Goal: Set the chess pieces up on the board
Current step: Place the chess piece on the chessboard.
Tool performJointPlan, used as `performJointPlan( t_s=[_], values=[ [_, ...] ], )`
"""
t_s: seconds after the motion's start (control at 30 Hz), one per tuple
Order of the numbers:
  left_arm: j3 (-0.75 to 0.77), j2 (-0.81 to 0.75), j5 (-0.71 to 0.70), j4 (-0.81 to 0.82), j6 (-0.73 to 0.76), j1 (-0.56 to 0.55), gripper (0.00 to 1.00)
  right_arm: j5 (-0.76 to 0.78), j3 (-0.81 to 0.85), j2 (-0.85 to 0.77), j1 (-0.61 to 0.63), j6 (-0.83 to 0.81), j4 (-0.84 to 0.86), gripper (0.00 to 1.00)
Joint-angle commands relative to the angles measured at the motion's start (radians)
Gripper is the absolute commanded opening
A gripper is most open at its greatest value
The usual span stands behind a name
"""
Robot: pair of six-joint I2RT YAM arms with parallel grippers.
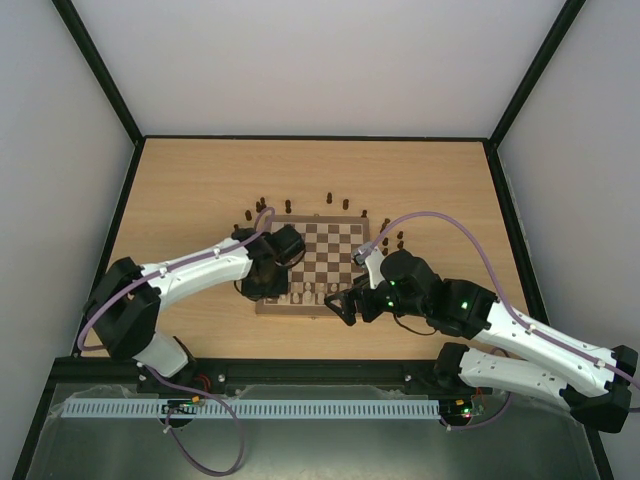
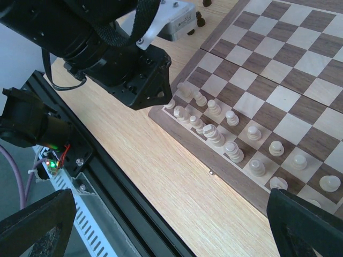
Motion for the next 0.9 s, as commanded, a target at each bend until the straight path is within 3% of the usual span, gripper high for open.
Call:
performJointPlan(
  t_s=[0.0, 0.7, 0.87],
  values=[
    [-0.026, 0.012, -0.01, 0.001, 0.006, 0.0, 0.04, 0.006, 0.001, 0.0, -0.004, -0.002, -0.021, 0.98],
    [-0.049, 0.039, 0.005, 0.047, 0.025, 0.006, 0.06, 0.004, 0.0, 0.001, -0.004, -0.002, -0.021, 0.98],
    [-0.05, 0.046, 0.011, 0.051, 0.023, 0.006, 0.14, 0.002, 0.001, 0.001, -0.005, -0.001, -0.019, 0.99]
  ],
)
